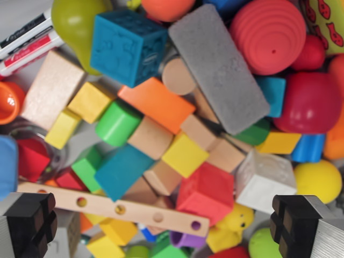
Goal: Pick an object from the bin
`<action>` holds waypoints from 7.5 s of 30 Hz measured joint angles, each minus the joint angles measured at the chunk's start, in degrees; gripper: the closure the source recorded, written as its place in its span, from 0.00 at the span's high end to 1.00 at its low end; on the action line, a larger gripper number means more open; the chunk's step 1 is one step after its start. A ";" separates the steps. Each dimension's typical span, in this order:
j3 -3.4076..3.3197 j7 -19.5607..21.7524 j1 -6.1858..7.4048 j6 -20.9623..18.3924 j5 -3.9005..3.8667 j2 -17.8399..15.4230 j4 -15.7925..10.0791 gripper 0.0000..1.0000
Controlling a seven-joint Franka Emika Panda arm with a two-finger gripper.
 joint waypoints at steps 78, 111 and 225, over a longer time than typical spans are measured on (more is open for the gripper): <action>-0.34 61.08 9.39 10.53 2.18 15.43 5.52 1.00; -0.85 75.10 11.80 19.44 2.88 27.54 9.00 1.00; -0.84 75.12 11.80 8.15 2.93 15.68 9.47 0.00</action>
